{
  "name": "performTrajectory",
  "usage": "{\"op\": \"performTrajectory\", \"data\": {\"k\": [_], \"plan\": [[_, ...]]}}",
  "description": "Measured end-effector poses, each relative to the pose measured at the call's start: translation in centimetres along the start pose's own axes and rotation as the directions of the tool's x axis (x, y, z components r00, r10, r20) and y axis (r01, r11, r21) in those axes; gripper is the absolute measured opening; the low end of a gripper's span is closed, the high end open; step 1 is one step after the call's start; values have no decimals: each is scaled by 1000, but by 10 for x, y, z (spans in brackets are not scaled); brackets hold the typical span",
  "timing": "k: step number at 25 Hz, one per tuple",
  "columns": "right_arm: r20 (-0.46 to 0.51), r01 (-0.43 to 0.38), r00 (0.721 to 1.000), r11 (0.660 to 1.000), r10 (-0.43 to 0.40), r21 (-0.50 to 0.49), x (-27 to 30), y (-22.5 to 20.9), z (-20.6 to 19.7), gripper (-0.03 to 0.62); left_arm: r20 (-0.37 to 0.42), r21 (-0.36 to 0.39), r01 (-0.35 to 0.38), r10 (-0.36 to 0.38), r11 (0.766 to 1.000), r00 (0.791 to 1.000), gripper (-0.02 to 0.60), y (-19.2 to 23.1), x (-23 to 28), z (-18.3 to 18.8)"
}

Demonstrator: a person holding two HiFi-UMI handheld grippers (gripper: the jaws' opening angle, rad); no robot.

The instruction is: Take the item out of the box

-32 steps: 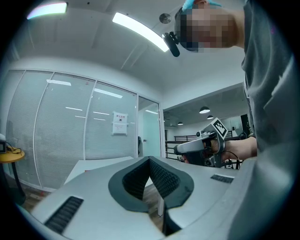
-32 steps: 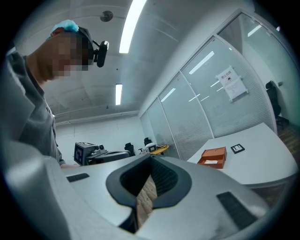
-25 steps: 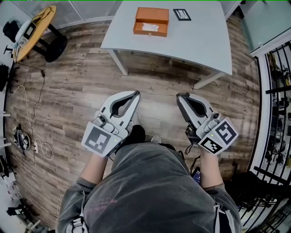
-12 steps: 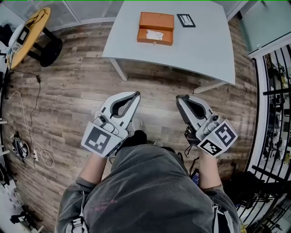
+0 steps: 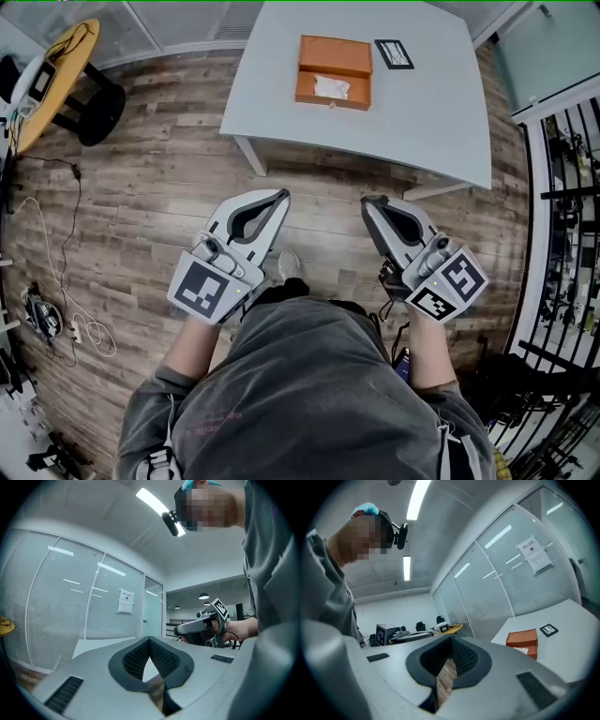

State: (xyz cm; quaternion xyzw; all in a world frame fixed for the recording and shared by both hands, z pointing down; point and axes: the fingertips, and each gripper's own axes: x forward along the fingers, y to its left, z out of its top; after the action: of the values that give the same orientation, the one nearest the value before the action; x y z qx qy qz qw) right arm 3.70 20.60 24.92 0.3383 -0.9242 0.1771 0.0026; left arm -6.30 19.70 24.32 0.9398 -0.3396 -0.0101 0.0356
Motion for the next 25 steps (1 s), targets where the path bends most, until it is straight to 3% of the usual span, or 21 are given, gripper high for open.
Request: {"op": "performTrajectory", "data": {"k": [10, 25], "plan": [[-27, 20, 999, 1000, -21, -21, 51, -2, 8, 5, 14, -18, 20, -20, 1000, 1000, 8, 50, -3, -1], [-17, 40, 999, 998, -41, -46, 74, -21, 25, 5, 24, 6, 32, -33, 999, 999, 8, 76, 12, 7]]}}
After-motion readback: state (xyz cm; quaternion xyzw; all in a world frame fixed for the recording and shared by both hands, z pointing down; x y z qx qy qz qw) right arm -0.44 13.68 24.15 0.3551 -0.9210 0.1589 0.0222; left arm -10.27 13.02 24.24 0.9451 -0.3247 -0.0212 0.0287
